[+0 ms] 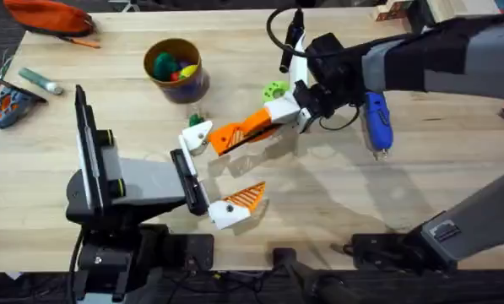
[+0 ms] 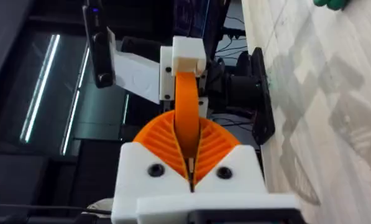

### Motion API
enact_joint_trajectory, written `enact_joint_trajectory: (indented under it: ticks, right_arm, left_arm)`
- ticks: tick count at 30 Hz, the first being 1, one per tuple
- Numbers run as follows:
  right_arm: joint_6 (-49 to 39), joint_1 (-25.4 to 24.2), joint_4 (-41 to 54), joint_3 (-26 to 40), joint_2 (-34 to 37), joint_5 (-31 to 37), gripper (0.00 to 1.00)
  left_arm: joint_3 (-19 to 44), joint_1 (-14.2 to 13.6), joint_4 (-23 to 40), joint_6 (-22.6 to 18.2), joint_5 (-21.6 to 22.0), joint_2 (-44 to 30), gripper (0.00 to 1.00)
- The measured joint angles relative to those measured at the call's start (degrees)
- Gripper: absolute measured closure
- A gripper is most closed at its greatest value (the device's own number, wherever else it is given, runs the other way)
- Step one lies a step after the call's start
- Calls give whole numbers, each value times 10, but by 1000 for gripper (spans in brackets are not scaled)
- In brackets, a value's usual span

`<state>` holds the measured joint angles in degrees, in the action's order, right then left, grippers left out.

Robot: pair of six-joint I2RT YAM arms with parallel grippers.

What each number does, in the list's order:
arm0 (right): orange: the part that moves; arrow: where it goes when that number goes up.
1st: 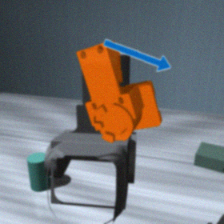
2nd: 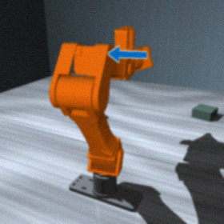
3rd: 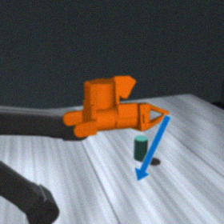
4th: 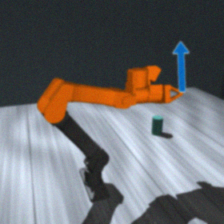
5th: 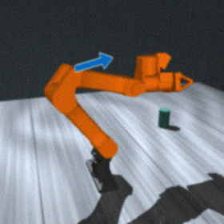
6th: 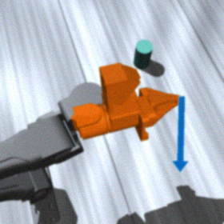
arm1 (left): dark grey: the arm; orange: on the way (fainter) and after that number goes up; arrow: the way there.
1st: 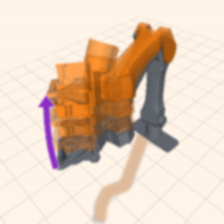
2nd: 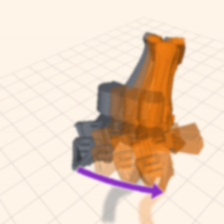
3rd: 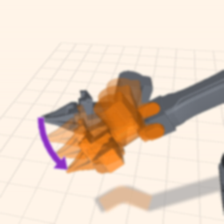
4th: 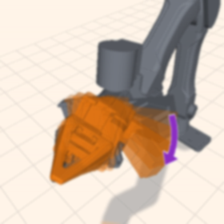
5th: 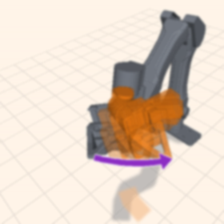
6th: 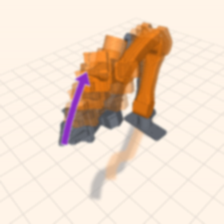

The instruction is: Pick up the gripper from the table and insert it into the empty holder that is missing its gripper. Then pick up a screw, insert it into the mounting hole, and use the screwdriver to tighten it. Finally, clean up the table by picking up the vegetable and placing it into the bucket.

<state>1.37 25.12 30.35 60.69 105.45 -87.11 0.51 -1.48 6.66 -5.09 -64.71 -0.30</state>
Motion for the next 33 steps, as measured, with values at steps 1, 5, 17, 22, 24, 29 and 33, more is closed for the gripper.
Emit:
enact_joint_trajectory:
  ticks: [1,5,17,22,24,29,33]
  right_arm:
    - [2,0,-1,0,0,0,997]
    - [7,1,-8,0,3,0,997]
    - [12,4,-23,0,8,-1,997]
    - [13,5,-35,0,8,-1,997]
    - [13,5,-36,0,8,-1,997]
    - [13,13,-44,0,8,-1,997]
    - [14,19,-46,0,8,-1,997]
  left_arm:
    - [0,0,0,0,0,0,15]
    - [0,0,0,0,0,0,14]
    - [0,0,0,0,0,0,15]
    - [0,0,0,2,0,0,16]
    - [0,0,0,2,0,0,15]
    - [0,0,0,2,0,0,15]
    - [0,0,0,2,0,0,15]
